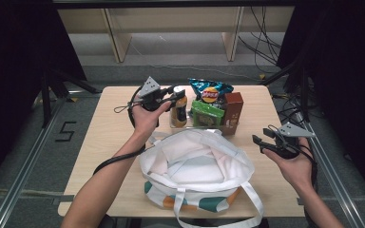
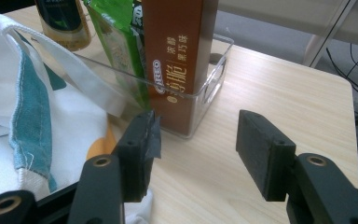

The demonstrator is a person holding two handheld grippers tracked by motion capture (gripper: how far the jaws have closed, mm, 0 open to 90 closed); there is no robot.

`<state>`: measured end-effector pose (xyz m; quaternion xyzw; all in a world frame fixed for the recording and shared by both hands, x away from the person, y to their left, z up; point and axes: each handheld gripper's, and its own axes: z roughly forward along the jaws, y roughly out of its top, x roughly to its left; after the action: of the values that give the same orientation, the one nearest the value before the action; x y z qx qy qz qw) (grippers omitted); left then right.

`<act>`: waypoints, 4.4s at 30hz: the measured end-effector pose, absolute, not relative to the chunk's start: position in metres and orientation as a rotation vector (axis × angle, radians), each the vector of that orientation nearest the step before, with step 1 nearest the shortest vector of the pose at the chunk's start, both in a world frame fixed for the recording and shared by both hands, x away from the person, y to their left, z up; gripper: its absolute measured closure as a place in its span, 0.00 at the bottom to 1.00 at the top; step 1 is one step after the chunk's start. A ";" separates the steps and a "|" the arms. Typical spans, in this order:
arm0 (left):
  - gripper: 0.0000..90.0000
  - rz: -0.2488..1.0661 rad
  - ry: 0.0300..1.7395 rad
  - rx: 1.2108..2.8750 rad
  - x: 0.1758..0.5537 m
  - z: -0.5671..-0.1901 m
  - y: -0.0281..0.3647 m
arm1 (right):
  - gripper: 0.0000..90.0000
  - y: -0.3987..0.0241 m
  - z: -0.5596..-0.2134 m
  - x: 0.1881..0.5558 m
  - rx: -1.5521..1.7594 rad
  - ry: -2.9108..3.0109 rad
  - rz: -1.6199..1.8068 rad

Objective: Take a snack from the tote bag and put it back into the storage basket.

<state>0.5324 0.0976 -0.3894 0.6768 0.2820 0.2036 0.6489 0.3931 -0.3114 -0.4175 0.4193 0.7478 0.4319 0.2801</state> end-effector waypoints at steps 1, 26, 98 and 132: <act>0.65 0.462 0.641 1.540 0.533 -0.390 0.098 | 0.54 -0.311 -0.418 0.393 1.124 2.006 1.158; 0.65 0.446 0.675 1.584 0.536 -0.408 0.097 | 0.54 -0.310 -0.418 0.393 1.136 1.980 1.173; 0.35 0.412 0.738 1.631 0.532 -0.412 0.103 | 0.53 -0.309 -0.418 0.392 1.130 2.013 1.153; 0.29 0.435 0.724 1.628 0.478 -0.381 0.131 | 0.53 -0.308 -0.416 0.389 1.162 2.003 1.159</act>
<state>0.4785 0.1310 -0.3812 0.7045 0.3132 0.1882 0.6084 0.3889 -0.3076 -0.4165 0.4319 0.7441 0.4308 0.2724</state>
